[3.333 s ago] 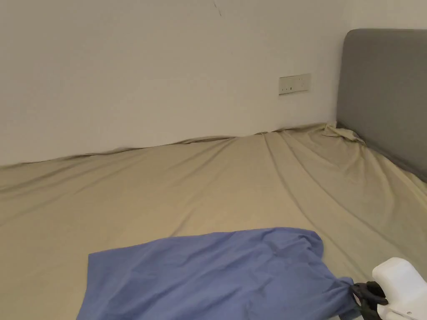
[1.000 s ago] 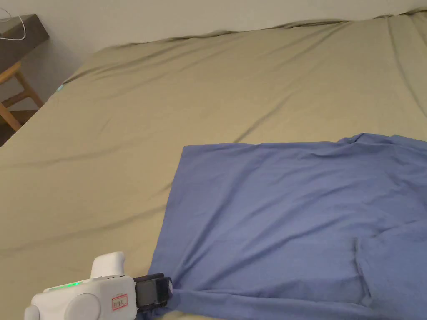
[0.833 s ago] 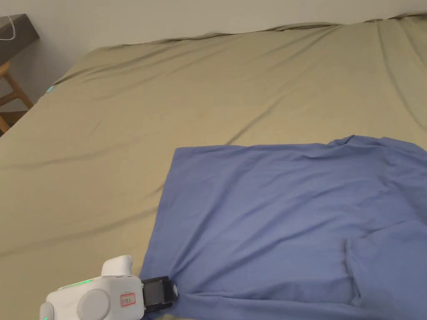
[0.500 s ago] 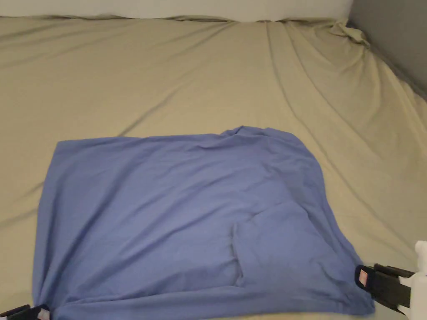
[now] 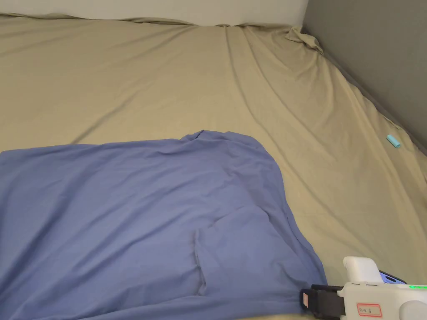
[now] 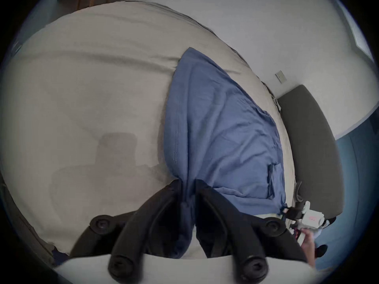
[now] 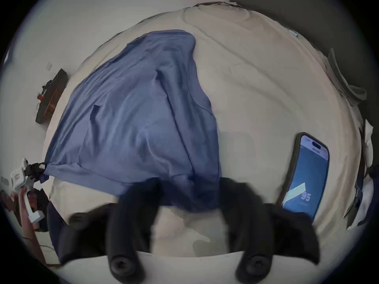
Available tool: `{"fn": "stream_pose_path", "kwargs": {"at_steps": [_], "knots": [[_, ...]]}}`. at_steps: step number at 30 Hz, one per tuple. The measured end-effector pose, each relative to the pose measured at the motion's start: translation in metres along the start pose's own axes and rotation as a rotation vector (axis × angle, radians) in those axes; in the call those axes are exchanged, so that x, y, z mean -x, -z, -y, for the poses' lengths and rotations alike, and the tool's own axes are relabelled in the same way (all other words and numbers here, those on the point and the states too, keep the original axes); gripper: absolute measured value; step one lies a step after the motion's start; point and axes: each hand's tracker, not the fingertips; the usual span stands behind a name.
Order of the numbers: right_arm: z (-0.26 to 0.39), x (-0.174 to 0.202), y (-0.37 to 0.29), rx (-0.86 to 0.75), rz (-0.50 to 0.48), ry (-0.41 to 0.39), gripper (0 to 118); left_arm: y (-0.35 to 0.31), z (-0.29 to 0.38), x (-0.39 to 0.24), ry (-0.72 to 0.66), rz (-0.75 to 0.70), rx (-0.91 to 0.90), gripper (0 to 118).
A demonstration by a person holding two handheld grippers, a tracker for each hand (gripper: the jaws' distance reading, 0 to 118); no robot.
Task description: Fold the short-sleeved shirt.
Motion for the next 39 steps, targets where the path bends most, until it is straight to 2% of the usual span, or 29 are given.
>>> {"fn": "stream_pose_path", "kwargs": {"at_steps": [1,2,4,5,8,9,13,16,19,22,26,27,29,31,34,35,39], "knots": [[0.000,-0.001,0.001,-0.006,-0.003,0.015,46,0.001,0.000,0.002,-0.011,0.002,0.002,12],[-0.001,-0.002,-0.001,-0.024,-0.008,0.028,40,0.001,0.000,0.004,-0.014,-0.001,0.002,12],[-0.003,-0.005,-0.004,-0.056,-0.076,0.058,14,0.002,0.001,0.005,-0.018,0.000,0.003,12],[-0.003,-0.006,-0.008,-0.068,-0.092,0.090,13,0.001,0.000,0.007,-0.029,0.010,0.003,12],[-0.003,-0.001,-0.022,-0.099,-0.083,0.029,12,-0.003,0.000,0.009,-0.076,0.057,-0.008,12],[-0.003,0.000,-0.027,-0.106,-0.092,0.033,12,-0.004,-0.001,0.010,-0.090,0.069,-0.009,12],[-0.018,0.000,-0.043,-0.185,-0.222,0.135,11,-0.007,-0.010,0.009,-0.137,0.107,-0.026,12],[-0.045,0.007,-0.046,-0.250,-0.245,0.138,11,-0.004,-0.024,0.004,-0.186,0.148,-0.058,12],[-0.082,0.027,-0.037,-0.297,-0.147,0.020,11,0.002,-0.047,-0.007,-0.226,0.183,-0.085,12],[-0.122,0.045,-0.021,-0.324,-0.126,-0.014,10,0.012,-0.070,-0.025,-0.328,0.246,-0.093,12],[-0.173,0.071,0.011,-0.342,-0.060,-0.056,10,0.035,-0.110,-0.043,-0.381,0.227,-0.123,12],[-0.187,0.064,0.026,-0.342,-0.037,-0.056,10,0.045,-0.120,-0.047,-0.398,0.215,-0.128,12],[-0.203,0.073,0.049,-0.345,-0.011,-0.070,10,0.066,-0.139,-0.056,-0.390,0.150,-0.136,12],[-0.210,0.082,0.071,-0.349,0.056,-0.126,10,0.089,-0.153,-0.065,-0.338,0.073,-0.135,12],[-0.210,0.101,0.105,-0.314,0.198,-0.300,10,0.127,-0.165,-0.076,-0.253,-0.059,-0.092,12],[-0.208,0.103,0.115,-0.302,0.233,-0.331,10,0.136,-0.167,-0.076,-0.235,-0.082,-0.070,12],[-0.201,0.101,0.141,-0.249,0.258,-0.330,10,0.162,-0.165,-0.074,-0.213,-0.157,-0.044,12]]}}
